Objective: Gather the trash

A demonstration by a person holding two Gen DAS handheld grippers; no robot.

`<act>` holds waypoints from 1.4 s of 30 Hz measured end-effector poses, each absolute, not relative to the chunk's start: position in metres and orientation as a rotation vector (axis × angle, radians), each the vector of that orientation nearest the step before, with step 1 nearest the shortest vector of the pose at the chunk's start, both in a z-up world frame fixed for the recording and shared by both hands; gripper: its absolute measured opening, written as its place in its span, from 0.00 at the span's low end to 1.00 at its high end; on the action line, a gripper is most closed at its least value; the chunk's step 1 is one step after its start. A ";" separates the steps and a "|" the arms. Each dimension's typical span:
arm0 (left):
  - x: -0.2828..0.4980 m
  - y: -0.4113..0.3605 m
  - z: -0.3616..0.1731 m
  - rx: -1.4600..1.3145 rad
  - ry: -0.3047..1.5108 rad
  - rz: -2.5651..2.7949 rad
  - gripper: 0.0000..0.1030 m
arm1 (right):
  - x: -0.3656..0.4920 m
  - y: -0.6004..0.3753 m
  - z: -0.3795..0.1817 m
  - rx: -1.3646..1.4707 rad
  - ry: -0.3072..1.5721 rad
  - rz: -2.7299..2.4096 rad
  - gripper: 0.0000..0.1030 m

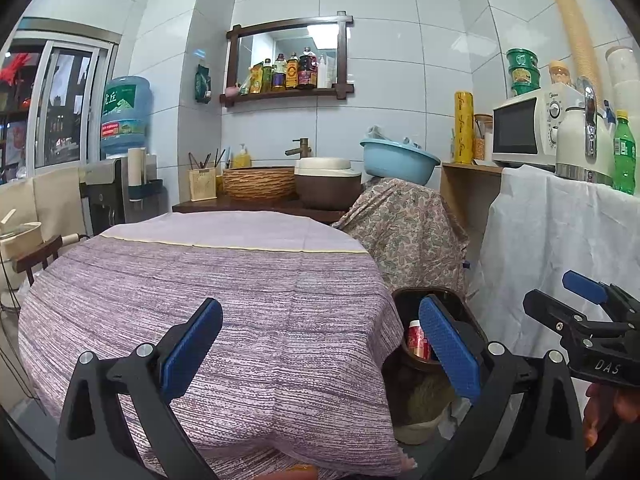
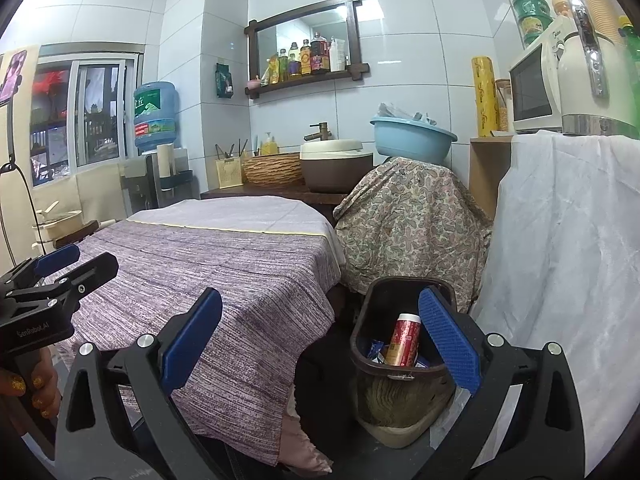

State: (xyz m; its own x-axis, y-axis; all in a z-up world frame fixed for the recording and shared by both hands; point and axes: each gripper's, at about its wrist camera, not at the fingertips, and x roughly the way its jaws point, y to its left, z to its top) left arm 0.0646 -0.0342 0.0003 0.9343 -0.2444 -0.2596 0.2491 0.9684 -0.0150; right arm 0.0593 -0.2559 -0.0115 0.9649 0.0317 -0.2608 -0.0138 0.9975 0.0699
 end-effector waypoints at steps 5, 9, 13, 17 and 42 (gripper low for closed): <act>0.065 -0.035 0.000 0.023 0.266 -0.250 0.95 | 0.060 -0.254 -0.013 0.067 0.270 0.022 0.94; 0.065 -0.035 -0.001 0.024 0.267 -0.248 0.95 | 0.060 -0.254 -0.013 0.067 0.269 0.022 0.94; 0.064 -0.036 -0.001 0.025 0.267 -0.250 0.95 | 0.059 -0.253 -0.013 0.067 0.270 0.022 0.94; 0.064 -0.036 -0.002 0.027 0.270 -0.253 0.95 | 0.059 -0.253 -0.013 0.066 0.270 0.023 0.94; 0.066 -0.039 -0.006 0.035 0.285 -0.260 0.95 | 0.061 -0.255 -0.016 0.077 0.273 0.022 0.94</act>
